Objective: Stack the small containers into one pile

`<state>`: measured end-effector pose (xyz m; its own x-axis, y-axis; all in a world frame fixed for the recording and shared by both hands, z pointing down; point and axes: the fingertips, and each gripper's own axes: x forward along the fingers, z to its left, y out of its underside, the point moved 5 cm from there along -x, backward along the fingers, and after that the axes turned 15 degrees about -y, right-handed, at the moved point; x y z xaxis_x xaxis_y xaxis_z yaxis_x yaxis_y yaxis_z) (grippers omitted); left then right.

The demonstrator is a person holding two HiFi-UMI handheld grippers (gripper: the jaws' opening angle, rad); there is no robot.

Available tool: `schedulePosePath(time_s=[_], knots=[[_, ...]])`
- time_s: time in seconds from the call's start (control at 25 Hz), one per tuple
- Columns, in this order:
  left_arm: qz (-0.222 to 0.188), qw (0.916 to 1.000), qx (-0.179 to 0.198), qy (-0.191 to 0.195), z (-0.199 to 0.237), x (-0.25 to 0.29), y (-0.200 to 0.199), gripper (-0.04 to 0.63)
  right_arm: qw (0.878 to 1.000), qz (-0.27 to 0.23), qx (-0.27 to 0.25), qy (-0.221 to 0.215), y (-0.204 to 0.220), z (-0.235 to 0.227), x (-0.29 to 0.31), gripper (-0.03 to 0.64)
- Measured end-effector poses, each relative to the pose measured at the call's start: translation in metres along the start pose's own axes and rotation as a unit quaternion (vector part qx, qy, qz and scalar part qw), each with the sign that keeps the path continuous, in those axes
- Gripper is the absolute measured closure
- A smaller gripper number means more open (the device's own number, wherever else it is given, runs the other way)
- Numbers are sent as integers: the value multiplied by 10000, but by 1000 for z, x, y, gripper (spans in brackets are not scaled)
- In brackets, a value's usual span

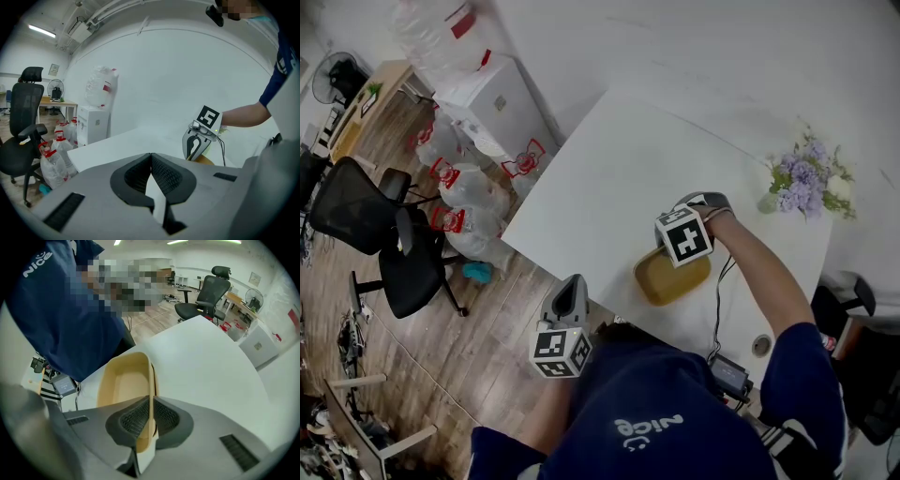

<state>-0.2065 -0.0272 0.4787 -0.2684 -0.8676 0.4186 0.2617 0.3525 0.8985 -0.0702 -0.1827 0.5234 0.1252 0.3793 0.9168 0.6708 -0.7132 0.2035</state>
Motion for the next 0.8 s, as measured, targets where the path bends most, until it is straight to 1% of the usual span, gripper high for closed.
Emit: schedulePosePath(time_s=[0.08, 0.16, 0.36, 0.56, 0.68, 0.8], knots=[[17, 10000, -11, -10, 2, 0, 0, 577, 10000, 5, 7, 32, 0, -1, 1, 561], [22, 10000, -23, -18, 3, 1, 0, 577, 9999, -11, 23, 156, 1, -3, 1, 561], [39, 10000, -19, 24, 0, 3, 3, 577, 9988, -219, 274, 341, 4, -6, -2, 560], [32, 10000, -21, 70, 0, 4, 1, 577, 9977, -321, 366, 468, 2, -7, -6, 559], [19, 10000, -22, 88, 1, 3, 0, 577, 9956, -547, 516, 557, 2, -7, -12, 558], [-16, 9999, -20, 125, 0, 3, -2, 577, 9908, -905, 677, 749, 1, -5, -26, 558]])
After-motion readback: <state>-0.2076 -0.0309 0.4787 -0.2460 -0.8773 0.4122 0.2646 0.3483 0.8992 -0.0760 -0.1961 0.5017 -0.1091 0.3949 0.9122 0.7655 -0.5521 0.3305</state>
